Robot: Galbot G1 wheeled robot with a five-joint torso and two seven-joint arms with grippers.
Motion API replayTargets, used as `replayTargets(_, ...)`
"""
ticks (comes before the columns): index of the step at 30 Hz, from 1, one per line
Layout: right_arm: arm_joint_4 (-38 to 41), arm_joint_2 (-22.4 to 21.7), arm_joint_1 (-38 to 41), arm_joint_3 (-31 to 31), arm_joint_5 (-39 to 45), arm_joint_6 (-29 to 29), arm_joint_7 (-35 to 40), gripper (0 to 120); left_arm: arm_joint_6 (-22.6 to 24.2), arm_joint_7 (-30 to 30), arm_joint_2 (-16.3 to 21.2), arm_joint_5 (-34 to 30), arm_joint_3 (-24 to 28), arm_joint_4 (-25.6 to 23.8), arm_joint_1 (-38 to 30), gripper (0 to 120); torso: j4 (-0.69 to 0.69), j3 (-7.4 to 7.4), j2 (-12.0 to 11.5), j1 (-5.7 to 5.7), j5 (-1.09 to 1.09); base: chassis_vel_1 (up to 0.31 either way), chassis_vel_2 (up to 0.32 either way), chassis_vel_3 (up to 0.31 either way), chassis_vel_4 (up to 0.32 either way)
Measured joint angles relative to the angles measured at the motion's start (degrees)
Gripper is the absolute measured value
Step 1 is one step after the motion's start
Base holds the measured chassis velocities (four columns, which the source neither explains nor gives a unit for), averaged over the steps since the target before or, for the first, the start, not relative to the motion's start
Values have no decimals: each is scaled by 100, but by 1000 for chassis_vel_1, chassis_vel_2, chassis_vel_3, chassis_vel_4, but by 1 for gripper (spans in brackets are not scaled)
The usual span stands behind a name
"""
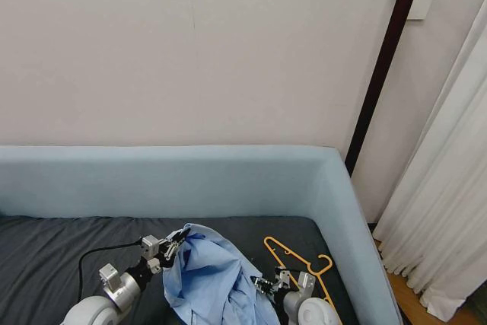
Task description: Pick up the clothes from the sofa and hang them on the clothes hanger.
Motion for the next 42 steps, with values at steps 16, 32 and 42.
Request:
replayTargets(16,266,-151,-96,-156,-296,201,-103,0,-24,-28,-74,-9,53,117,-28,0,0,0,0,0,1,0,0,0,0)
replayTargets(32,2176,-1009,-130,-340,-1022,1008,19,0,-50,-350,-86,-226,-93,-161,-209,0,0,0,0,0,1,0,0,0,0)
replayTargets(42,2974,-1621,892,-531,-850,1188,516,0,74,-1086,179,-734,-181,-690,-751,0,0,0,0,0,1,0,0,0,0)
